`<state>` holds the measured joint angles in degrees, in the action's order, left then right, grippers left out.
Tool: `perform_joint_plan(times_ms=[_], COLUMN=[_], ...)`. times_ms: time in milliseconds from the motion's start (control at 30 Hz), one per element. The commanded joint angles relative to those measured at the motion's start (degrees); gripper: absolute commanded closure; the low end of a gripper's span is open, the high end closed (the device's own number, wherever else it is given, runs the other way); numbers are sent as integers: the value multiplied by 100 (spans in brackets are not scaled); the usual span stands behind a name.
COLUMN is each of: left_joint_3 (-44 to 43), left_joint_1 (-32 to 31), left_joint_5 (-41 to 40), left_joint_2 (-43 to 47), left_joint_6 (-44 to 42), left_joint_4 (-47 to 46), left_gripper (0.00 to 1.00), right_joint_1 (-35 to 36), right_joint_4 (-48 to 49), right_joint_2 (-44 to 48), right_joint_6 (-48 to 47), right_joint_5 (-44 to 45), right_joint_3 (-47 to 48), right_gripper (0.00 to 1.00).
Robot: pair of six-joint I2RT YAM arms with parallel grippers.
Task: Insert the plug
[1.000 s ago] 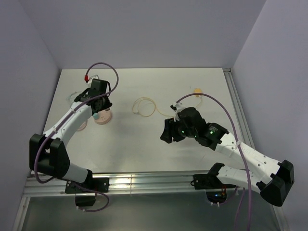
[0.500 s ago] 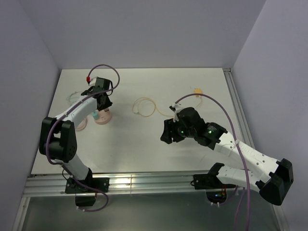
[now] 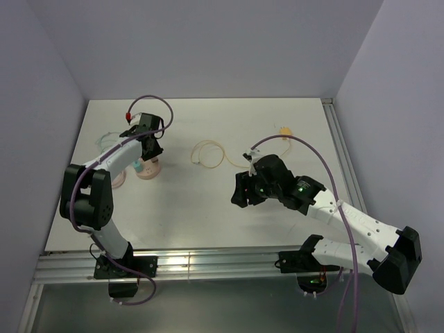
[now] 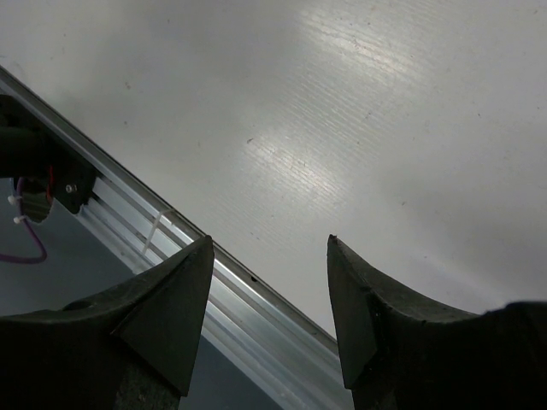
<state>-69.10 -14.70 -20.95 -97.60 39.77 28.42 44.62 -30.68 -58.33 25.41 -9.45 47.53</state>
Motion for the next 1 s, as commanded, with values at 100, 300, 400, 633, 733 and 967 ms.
perform_joint_plan(times_ms=[100,300,400,633,733,967], left_joint_3=[55,46,81,274,336,380], left_joint_1=[37,37,37,37,37,37], left_joint_5=[-164,-120,-137,-243,-208,-155], left_joint_2=[-40,-4,39,162,215,233], left_joint_6=[136,31,-21,-154,-180,-207], left_joint_4=[-250,-180,-118,-48,-65,-100], left_gripper=[100,100,100,100,100,100], right_joint_1=[-24,-24,-24,-24,-15,-24], right_joint_4=[123,132,141,150,158,150], right_joint_2=[-82,-100,-126,-135,-144,-127], right_joint_6=[-106,-115,-115,-115,-115,-115], right_joint_5=[66,75,66,31,40,31], right_joint_3=[-16,-24,-7,19,20,11], right_gripper=[37,37,37,37,37,37])
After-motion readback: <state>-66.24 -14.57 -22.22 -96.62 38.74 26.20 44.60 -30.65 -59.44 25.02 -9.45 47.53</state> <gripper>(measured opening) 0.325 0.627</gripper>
